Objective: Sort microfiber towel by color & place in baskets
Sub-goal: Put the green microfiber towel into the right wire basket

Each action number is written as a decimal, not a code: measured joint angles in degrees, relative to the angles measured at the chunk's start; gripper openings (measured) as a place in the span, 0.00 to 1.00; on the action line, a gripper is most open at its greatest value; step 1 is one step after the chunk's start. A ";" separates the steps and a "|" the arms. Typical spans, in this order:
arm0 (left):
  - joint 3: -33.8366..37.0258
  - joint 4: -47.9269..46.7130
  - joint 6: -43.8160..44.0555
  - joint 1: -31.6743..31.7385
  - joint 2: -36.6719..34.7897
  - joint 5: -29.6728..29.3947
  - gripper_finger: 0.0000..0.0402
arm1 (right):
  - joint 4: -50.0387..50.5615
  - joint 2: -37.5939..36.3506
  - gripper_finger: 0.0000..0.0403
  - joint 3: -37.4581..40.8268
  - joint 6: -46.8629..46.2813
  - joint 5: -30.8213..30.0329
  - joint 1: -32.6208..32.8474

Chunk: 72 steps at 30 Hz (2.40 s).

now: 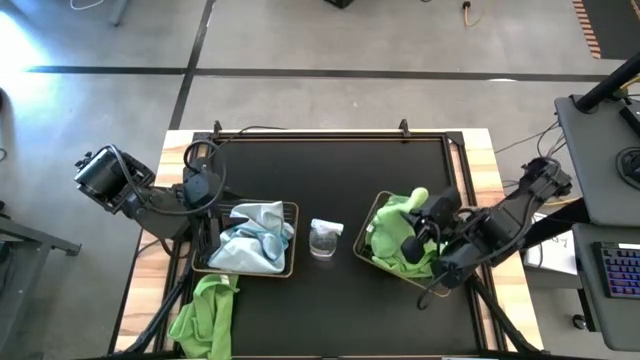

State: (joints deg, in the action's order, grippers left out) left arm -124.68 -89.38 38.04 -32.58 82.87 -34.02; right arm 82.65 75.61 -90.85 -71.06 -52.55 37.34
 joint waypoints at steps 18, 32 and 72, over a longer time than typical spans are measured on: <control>0.00 0.22 0.02 0.00 0.13 0.02 0.57 | -0.55 1.84 0.02 13.94 -16.83 9.41 6.62; 0.00 0.20 0.02 0.00 0.13 0.04 0.57 | -4.23 1.84 0.02 24.73 -25.56 15.93 7.94; 0.00 0.17 0.23 0.00 0.13 0.09 0.57 | -13.15 1.75 0.45 29.16 -26.37 21.54 7.85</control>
State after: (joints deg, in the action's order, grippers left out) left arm -124.68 -89.21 38.27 -32.58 83.00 -33.93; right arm 69.50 77.36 -61.69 -97.43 -31.01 45.19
